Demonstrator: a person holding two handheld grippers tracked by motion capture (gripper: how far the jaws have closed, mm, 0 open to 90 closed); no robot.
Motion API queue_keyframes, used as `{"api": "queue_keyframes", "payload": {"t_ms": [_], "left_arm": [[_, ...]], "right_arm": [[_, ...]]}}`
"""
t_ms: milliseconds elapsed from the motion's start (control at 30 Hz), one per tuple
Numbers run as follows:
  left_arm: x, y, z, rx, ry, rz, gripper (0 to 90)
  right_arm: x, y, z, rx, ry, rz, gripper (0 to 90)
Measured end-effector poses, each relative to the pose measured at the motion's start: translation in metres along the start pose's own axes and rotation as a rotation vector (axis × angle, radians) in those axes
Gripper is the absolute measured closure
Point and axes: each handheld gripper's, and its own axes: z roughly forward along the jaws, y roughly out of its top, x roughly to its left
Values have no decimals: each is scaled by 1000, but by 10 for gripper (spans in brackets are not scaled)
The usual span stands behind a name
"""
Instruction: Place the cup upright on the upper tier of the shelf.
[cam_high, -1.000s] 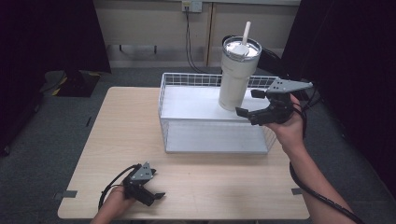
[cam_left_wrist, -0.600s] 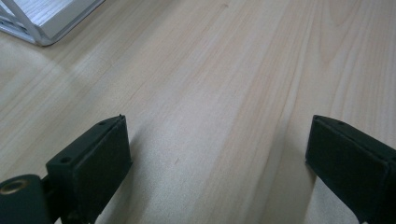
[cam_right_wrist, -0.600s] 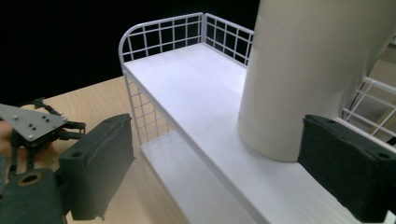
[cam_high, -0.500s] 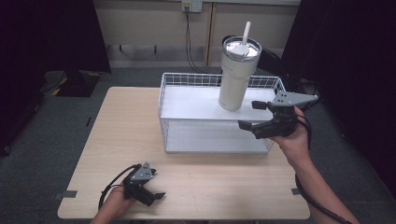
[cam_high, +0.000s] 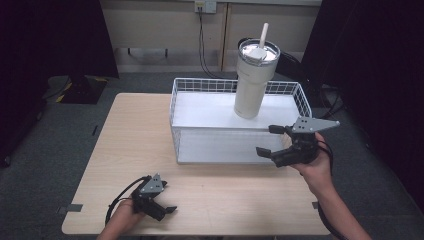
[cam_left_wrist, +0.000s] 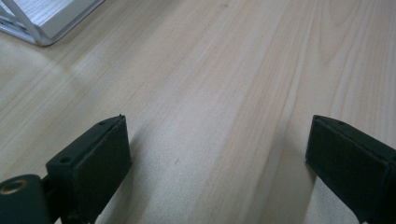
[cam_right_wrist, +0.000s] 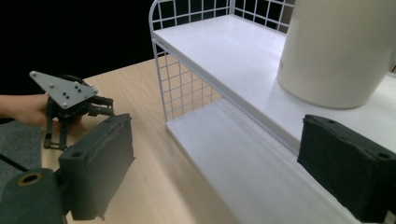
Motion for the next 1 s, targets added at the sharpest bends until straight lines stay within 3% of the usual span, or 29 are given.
{"api": "queue_keyframes", "payload": {"t_ms": [500,1000], "left_arm": [[0,0,0,0,0,0,56],[0,0,0,0,0,0,56]], "right_arm": [[12,-44,-3,13,53,16,98],[12,-85,2,35,73,49,98]]}}
